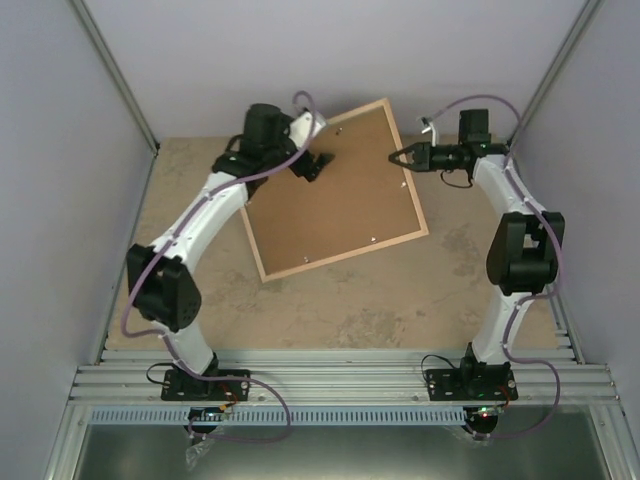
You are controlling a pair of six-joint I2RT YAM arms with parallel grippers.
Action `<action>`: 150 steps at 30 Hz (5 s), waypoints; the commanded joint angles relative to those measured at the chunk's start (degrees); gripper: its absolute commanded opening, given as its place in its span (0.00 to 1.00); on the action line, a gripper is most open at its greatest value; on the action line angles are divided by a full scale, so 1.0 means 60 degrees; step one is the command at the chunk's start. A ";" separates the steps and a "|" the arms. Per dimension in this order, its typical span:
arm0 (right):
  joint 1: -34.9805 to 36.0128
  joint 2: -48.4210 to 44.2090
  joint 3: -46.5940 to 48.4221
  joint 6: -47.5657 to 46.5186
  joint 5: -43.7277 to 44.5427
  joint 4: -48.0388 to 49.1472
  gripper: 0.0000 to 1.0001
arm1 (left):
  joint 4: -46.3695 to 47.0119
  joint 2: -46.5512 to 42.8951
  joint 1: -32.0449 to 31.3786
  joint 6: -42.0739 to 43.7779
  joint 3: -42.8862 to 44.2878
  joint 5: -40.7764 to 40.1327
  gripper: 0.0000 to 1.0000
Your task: Put the photo into the frame
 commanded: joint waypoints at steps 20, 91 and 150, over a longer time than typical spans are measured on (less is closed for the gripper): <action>0.3027 -0.5737 0.0084 -0.7945 0.8689 0.0626 0.00 | 0.0561 -0.5843 0.2657 -0.2585 -0.4150 -0.3285 0.99; 0.4044 -0.5054 -0.3553 -0.7674 0.8806 0.0396 0.98 | -0.0880 -0.3316 0.2949 -0.3357 -0.4104 -0.1478 0.99; 0.0260 0.2526 -0.1313 -0.6521 0.3027 -0.5257 0.68 | -0.2095 0.2413 0.2935 -0.3669 -0.3651 0.2536 0.40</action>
